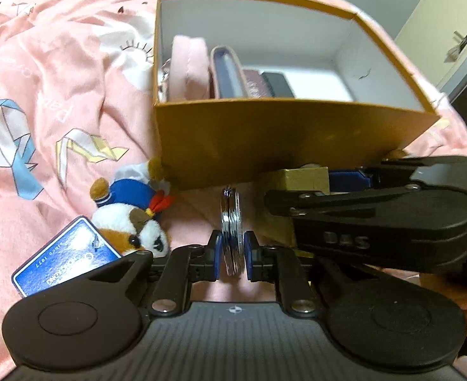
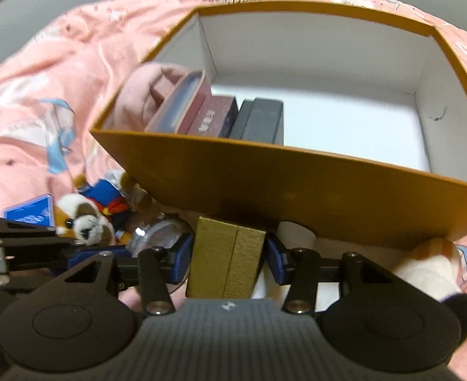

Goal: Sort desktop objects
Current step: 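Lift the compact and the olive-gold box up and carry them over the orange box, then lower the compact and olive-gold box into the orange box and open both tools, then withdraw both tools from the box, then move both tools toward the white tube and pink item in front of the box, then grasp the white card tag with the left tool while the right tool reaches the yellow tape measure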

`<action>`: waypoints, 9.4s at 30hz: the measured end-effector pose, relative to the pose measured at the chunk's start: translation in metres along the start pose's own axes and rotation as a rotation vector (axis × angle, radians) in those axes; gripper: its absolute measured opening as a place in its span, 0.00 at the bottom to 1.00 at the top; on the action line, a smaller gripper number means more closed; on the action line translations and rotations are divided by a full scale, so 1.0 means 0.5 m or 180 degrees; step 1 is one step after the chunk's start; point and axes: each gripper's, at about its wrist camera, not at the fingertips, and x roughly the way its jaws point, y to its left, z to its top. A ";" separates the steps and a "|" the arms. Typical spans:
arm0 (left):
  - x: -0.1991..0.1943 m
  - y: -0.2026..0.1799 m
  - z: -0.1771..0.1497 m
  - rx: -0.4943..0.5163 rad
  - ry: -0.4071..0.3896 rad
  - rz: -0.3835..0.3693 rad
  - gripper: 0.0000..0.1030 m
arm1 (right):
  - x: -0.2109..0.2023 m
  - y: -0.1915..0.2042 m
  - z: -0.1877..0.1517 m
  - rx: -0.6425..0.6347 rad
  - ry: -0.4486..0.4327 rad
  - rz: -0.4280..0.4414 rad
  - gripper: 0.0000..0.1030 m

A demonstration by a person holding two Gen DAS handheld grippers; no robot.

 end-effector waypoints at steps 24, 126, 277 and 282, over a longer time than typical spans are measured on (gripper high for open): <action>-0.191 -0.062 0.113 -0.0083 -0.0876 -0.0724 0.14 | -0.252 -0.160 0.069 0.0728 -0.0707 0.0815 0.49; -0.095 -0.092 0.113 0.0153 -0.0531 -0.0441 0.27 | -0.058 -0.192 0.187 -0.0070 0.0369 0.0324 0.35; -0.069 -0.004 0.000 -0.0793 -0.0047 0.0068 0.21 | -0.073 0.046 -0.088 -0.0646 0.0088 0.0656 0.46; -0.076 -0.005 0.001 -0.0722 -0.0116 0.0066 0.10 | -0.093 -0.007 -0.087 -0.0657 0.0245 0.0570 0.45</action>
